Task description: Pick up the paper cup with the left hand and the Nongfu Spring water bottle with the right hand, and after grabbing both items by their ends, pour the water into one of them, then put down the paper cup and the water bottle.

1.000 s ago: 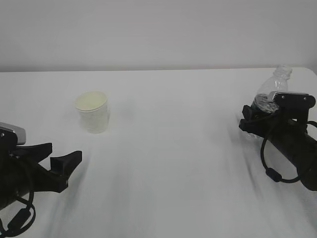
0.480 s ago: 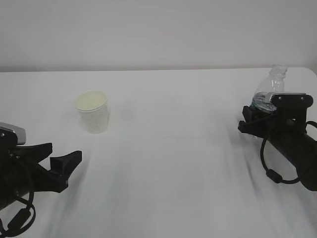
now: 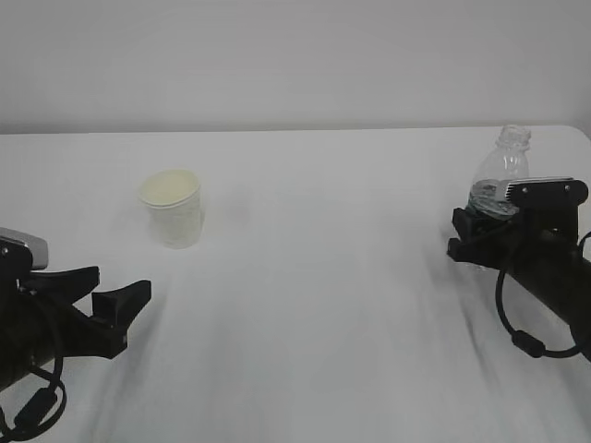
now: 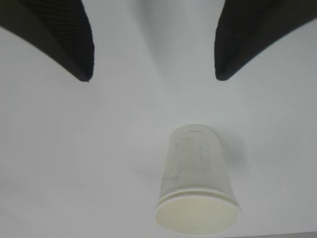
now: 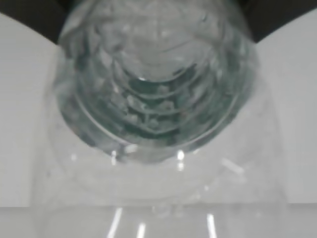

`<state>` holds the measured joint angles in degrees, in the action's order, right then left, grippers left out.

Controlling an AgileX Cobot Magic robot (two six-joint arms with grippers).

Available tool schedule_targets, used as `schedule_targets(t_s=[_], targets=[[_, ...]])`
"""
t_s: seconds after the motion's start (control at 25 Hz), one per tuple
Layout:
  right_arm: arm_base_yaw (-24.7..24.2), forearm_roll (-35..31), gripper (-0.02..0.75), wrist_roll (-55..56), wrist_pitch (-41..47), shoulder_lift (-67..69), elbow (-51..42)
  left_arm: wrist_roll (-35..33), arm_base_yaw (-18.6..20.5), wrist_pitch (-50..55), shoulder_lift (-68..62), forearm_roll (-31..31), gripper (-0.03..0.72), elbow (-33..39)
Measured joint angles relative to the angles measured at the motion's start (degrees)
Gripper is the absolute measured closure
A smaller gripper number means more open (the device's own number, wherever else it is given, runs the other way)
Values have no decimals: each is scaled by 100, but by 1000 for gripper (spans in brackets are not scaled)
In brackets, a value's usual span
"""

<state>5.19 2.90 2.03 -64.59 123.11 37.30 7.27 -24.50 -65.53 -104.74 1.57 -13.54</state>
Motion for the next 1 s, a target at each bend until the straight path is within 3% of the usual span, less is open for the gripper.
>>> schedule_targets(t_s=[1.0], targets=[[0, 656, 332, -3, 45, -2232, -1617, 0, 0, 0, 0, 0, 158, 0]])
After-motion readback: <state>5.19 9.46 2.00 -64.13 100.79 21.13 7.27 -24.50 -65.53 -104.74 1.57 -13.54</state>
